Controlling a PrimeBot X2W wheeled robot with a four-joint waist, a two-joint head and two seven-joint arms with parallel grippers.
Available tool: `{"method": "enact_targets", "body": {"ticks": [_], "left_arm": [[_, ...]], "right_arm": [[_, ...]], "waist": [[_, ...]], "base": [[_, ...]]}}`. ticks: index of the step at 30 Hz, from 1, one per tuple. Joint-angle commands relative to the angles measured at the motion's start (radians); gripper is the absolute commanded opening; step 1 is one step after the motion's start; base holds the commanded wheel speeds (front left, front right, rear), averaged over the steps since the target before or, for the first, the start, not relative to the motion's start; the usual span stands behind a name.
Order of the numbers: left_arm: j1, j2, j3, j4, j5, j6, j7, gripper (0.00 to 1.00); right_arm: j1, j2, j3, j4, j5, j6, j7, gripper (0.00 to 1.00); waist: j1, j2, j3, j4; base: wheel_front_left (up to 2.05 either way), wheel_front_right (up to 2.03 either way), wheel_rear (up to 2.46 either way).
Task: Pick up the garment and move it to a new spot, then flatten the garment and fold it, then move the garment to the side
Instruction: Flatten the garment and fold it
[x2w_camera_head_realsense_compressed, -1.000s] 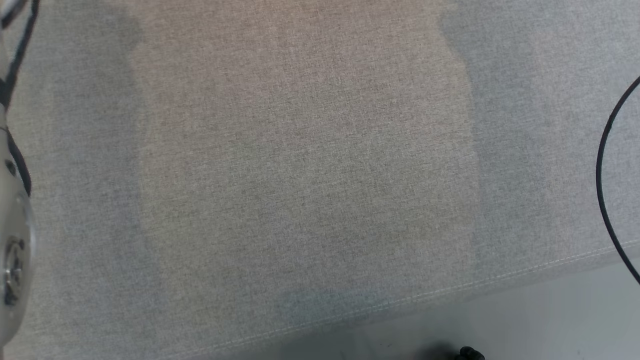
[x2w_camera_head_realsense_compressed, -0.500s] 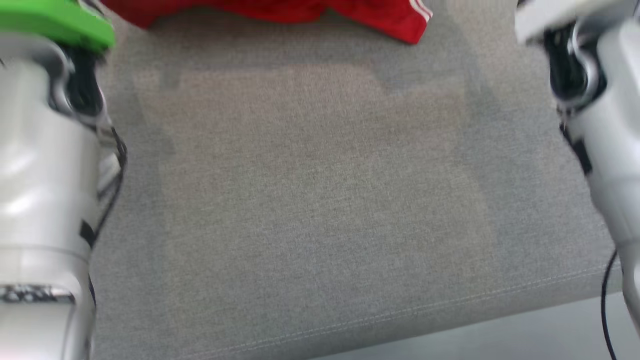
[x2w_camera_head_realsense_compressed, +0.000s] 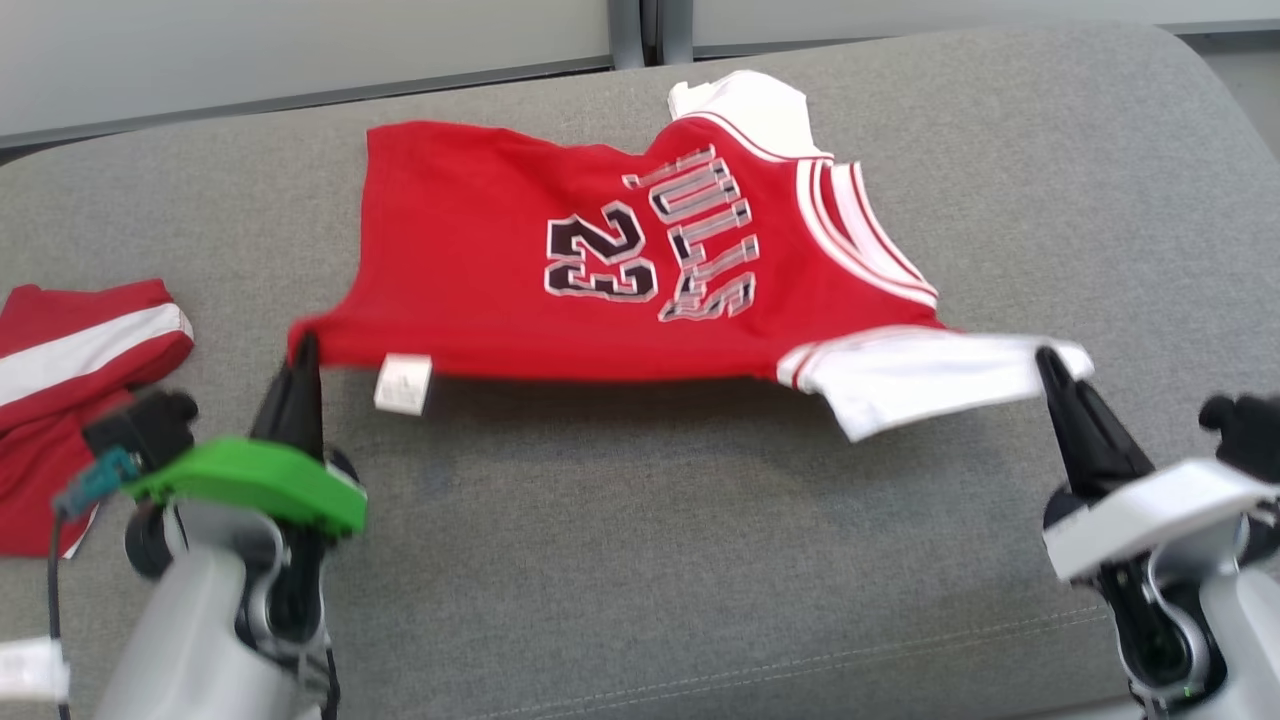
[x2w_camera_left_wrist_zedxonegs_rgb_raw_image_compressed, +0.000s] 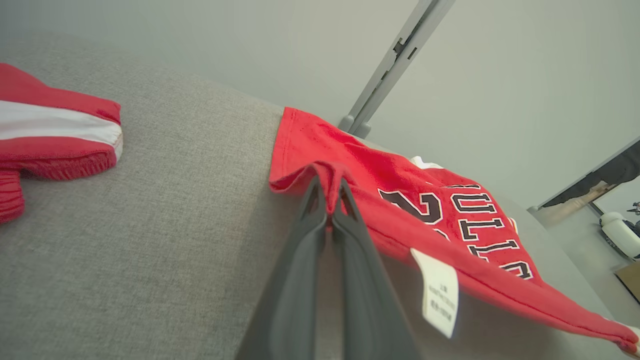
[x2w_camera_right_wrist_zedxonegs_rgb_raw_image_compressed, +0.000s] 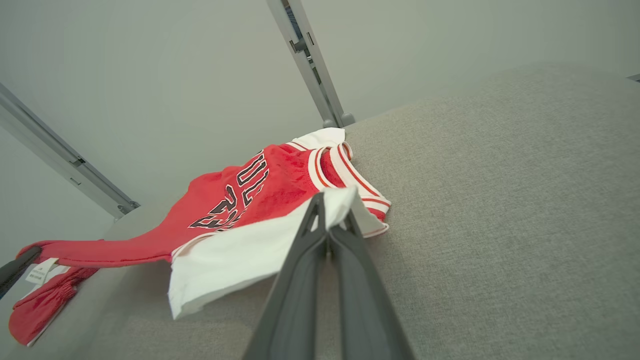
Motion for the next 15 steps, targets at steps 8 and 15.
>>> {"method": "enact_targets", "body": {"ticks": [8,15], "left_arm": [[0.362,0.048,-0.014,-0.314,0.032,0.146,0.025,0.0],[0.511,0.031,-0.001,-0.419,0.026,0.218,-0.007,0.0]], "right_arm": [[0.315,0.171,-0.177,-0.247,-0.142,0.0,0.153,0.0],[0.443,0.245,-0.244,-0.347,-0.178,0.0,0.22,0.0]], "waist": [[0.0001,0.0,-0.025,0.005],[0.0001,0.0,-0.039,0.014]], "base": [[0.0,0.0,0.0],[0.0,0.0,0.0]]}}
